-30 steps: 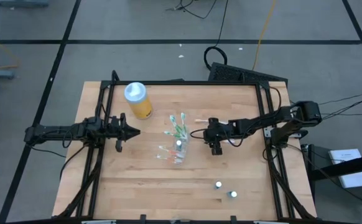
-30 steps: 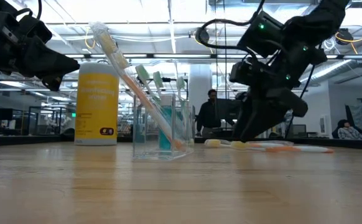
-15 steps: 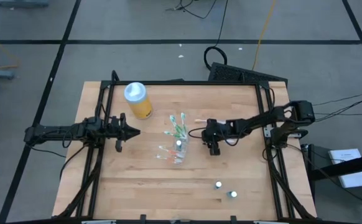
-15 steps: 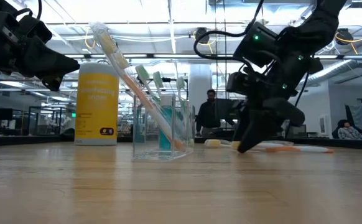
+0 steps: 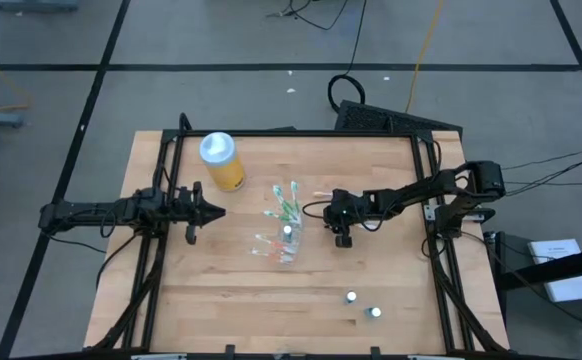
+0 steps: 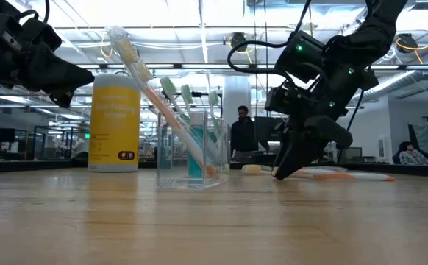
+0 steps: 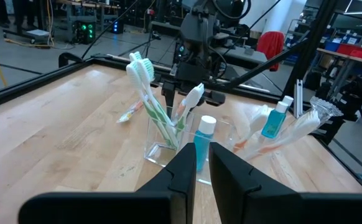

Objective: Pick & Place toothbrushing station
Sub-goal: Put the orange toothbrush into the transparent organizer

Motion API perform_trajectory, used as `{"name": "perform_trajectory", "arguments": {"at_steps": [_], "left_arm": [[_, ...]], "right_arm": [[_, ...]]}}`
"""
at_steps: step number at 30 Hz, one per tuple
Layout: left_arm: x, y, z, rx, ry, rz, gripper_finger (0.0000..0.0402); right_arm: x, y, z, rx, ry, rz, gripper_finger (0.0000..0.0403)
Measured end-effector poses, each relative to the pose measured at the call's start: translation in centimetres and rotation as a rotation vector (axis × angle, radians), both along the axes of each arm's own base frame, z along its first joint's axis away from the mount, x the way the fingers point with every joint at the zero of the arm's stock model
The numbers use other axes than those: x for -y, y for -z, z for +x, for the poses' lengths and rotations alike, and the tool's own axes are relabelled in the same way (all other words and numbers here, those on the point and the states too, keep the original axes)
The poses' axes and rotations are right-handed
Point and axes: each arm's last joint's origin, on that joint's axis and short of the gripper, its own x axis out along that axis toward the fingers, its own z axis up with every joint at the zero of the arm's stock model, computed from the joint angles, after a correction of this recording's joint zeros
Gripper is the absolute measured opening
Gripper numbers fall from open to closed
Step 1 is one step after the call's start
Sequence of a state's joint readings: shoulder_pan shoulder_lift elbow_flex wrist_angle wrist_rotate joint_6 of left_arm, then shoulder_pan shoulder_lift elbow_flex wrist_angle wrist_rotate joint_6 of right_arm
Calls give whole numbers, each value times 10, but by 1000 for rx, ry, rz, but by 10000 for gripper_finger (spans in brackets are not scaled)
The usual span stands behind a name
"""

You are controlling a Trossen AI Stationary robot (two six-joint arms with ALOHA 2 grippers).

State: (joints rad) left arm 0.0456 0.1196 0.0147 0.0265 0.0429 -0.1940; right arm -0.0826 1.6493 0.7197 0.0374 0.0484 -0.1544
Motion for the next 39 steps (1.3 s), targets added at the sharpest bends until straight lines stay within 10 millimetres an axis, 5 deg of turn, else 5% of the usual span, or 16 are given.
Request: {"name": "perform_trajectory", "arguments": {"at_steps": [15, 25, 39], "left_arm": [[0, 0, 0, 0, 0, 0, 49], [0, 0, 0, 0, 0, 0, 49], [0, 0, 0, 0, 0, 0, 49]], "right_arm": [[1, -2, -2, -5, -9, -17, 47], [1, -3, -2, -3, -20, -29, 44], [-3, -48, -5, 215, 10, 83, 45]]}}
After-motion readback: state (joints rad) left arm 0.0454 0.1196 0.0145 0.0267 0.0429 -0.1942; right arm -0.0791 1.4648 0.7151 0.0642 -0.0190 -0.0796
